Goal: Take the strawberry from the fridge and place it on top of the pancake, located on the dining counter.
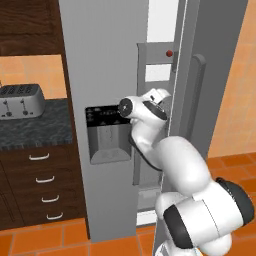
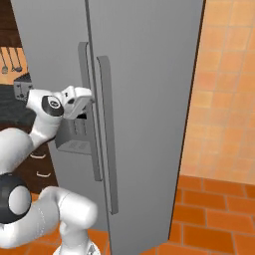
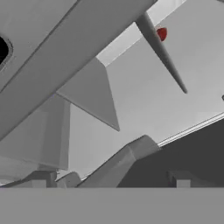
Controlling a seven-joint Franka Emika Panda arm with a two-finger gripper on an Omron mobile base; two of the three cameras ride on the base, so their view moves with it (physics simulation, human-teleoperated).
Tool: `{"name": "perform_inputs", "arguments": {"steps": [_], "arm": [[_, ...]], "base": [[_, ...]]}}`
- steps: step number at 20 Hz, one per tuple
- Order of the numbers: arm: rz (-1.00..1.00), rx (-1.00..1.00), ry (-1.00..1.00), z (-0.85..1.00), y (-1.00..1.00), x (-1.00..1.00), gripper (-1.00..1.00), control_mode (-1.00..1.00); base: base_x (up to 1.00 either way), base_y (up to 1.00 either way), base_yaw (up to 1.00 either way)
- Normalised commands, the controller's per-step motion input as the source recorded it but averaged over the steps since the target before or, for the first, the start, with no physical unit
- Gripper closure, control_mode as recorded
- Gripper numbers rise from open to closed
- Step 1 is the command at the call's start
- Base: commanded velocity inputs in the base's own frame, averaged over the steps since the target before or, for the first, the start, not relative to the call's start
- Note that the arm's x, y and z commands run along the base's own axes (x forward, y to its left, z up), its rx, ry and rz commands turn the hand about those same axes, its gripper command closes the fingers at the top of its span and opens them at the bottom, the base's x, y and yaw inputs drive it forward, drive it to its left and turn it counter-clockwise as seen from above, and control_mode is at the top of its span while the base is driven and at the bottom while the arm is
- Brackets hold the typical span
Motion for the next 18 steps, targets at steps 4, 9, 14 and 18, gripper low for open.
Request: {"name": "perform_inputs", "arguments": {"steps": [4, 9, 14, 18], "arm": [[-0.24, -0.07, 0.02, -0.14, -0.09, 0.7, -1.0, -1.0], [-0.27, -0.01, 0.0, -0.02, -0.58, 0.25, -1.0, -1.0], [-0.24, 0.0, -0.02, 0.01, -0.98, -0.1, -1.0, -1.0], [-0.22, 0.03, -0.13, 0.11, -1.0, -0.67, -1.0, -1.0]], "base": [[0.0, 0.0, 0.0], [0.0, 0.0, 0.0], [0.0, 0.0, 0.0], [0.0, 0.0, 0.0]]}}
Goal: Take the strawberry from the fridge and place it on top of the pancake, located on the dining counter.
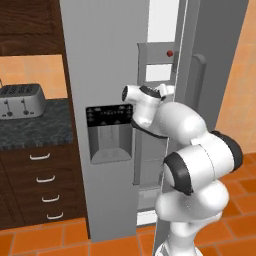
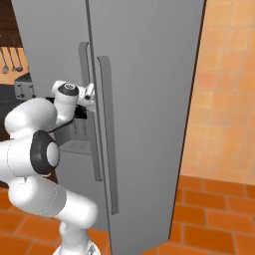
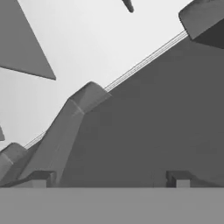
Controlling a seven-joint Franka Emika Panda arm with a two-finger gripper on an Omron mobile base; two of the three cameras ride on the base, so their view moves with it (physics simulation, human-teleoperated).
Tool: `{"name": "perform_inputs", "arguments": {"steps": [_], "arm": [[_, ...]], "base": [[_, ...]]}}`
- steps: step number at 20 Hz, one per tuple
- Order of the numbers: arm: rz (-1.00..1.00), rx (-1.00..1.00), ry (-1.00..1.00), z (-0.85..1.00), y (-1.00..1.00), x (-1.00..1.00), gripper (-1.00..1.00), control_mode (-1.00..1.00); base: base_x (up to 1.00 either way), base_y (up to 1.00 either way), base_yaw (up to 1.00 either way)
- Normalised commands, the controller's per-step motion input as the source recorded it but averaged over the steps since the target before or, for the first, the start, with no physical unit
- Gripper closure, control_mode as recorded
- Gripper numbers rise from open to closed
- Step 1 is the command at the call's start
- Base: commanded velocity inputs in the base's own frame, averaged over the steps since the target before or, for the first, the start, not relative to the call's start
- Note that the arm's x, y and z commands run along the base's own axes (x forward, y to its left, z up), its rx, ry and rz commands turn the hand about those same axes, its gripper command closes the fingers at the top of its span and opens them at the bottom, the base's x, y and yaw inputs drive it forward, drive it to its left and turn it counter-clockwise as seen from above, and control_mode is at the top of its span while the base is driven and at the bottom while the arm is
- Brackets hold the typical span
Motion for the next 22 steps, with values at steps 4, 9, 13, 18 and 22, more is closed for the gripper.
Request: {"name": "perform_inputs", "arguments": {"steps": [4, 9, 13, 18, 22], "arm": [[-0.2, 0.06, -0.15, 0.13, -1.0, -0.76, -1.0, -1.0], [-0.21, 0.07, -0.17, 0.15, -1.0, -0.88, -1.0, -1.0], [-0.21, 0.05, -0.07, 0.09, -1.0, -0.54, -1.0, -1.0], [-0.19, 0.05, -0.05, 0.01, -1.0, -0.38, -1.0, -1.0], [-0.14, 0.05, -0.05, 0.0, -0.98, -0.1, -1.0, -1.0]], "base": [[0.0, 0.0, 0.0], [0.0, 0.0, 0.0], [0.0, 0.0, 0.0], [0.0, 0.0, 0.0], [0.0, 0.0, 0.0]]}}
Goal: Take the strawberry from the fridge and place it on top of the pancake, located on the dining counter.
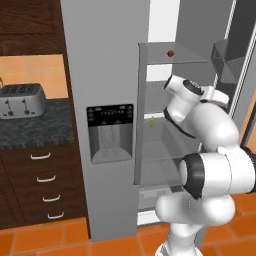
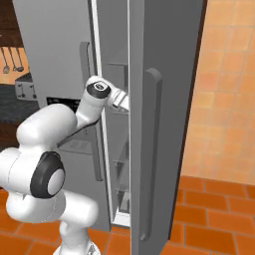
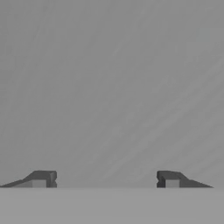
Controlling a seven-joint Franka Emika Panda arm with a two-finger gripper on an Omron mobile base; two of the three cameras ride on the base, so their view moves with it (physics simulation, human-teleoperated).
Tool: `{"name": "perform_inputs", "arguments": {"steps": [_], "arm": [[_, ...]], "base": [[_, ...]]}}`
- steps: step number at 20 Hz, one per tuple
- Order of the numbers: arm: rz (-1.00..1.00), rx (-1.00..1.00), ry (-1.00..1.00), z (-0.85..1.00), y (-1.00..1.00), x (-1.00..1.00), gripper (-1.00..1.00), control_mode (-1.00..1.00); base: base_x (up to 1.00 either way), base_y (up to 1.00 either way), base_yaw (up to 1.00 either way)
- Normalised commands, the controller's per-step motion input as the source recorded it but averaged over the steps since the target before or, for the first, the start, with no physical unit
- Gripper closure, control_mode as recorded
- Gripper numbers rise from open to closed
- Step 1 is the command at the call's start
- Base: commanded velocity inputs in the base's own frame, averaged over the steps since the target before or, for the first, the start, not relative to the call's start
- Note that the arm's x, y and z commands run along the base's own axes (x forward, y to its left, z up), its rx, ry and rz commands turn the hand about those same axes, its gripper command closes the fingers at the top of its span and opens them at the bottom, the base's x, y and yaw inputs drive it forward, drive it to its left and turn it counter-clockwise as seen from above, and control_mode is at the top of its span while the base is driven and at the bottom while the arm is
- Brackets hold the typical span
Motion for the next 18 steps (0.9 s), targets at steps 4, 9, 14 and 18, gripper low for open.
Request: {"name": "perform_inputs", "arguments": {"steps": [4, 9, 14, 18], "arm": [[-0.08, 0.06, -0.05, 0.0, -0.93, -0.02, -1.0, -1.0], [-0.02, 0.01, -0.11, -0.1, -0.61, -0.2, -1.0, -1.0], [0.0, 0.01, -0.19, -0.01, -0.72, -0.12, -1.0, -1.0], [0.01, 0.02, -0.18, -0.01, -0.57, 0.0, -1.0, -1.0]], "base": [[0.0, 0.0, 0.0], [0.0, 0.0, 0.0], [0.0, 0.0, 0.0], [0.0, 0.0, 0.0]]}}
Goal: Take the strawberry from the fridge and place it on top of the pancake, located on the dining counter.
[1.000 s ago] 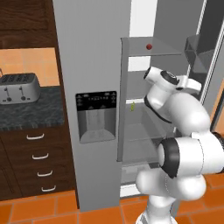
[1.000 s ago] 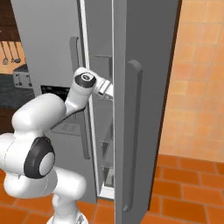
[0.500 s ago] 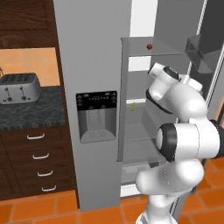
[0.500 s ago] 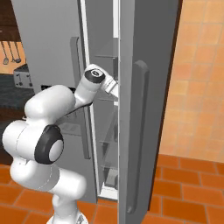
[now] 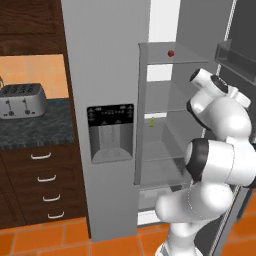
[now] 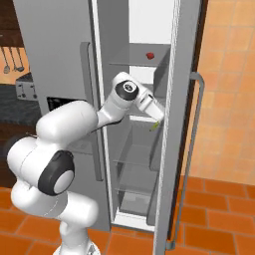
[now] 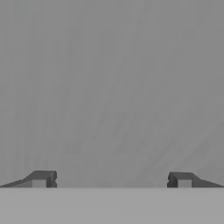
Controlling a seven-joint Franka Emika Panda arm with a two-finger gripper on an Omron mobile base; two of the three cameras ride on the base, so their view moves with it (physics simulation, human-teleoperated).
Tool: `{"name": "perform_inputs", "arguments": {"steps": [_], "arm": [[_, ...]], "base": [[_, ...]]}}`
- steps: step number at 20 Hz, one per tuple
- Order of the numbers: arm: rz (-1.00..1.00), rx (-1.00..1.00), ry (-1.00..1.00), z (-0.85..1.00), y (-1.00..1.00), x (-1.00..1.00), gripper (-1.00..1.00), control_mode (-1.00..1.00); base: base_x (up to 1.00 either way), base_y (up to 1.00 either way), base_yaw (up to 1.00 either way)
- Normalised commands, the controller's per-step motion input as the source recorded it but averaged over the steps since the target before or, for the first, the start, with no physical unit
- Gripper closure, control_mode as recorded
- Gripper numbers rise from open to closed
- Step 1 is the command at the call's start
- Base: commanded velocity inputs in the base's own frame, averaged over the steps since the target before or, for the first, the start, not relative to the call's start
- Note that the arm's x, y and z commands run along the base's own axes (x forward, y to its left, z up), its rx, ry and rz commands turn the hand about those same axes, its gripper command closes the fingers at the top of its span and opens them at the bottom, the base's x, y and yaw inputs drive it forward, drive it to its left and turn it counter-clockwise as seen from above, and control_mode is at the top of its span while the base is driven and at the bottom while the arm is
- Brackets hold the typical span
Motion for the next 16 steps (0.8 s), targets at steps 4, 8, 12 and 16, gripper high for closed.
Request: {"name": "perform_inputs", "arguments": {"steps": [4, 8, 12, 16], "arm": [[0.04, 0.02, -0.17, -0.07, -0.33, 0.0, -1.0, -1.0], [0.13, 0.03, -0.15, -0.09, -0.41, 0.0, -1.0, -1.0], [0.2, 0.03, -0.14, -0.06, -0.48, 0.0, -1.0, -1.0], [0.11, 0.0, -0.07, 0.03, 0.43, -0.26, -1.0, -1.0]], "base": [[0.0, 0.0, 0.0], [0.0, 0.0, 0.0], [0.0, 0.0, 0.0], [0.0, 0.0, 0.0]]}}
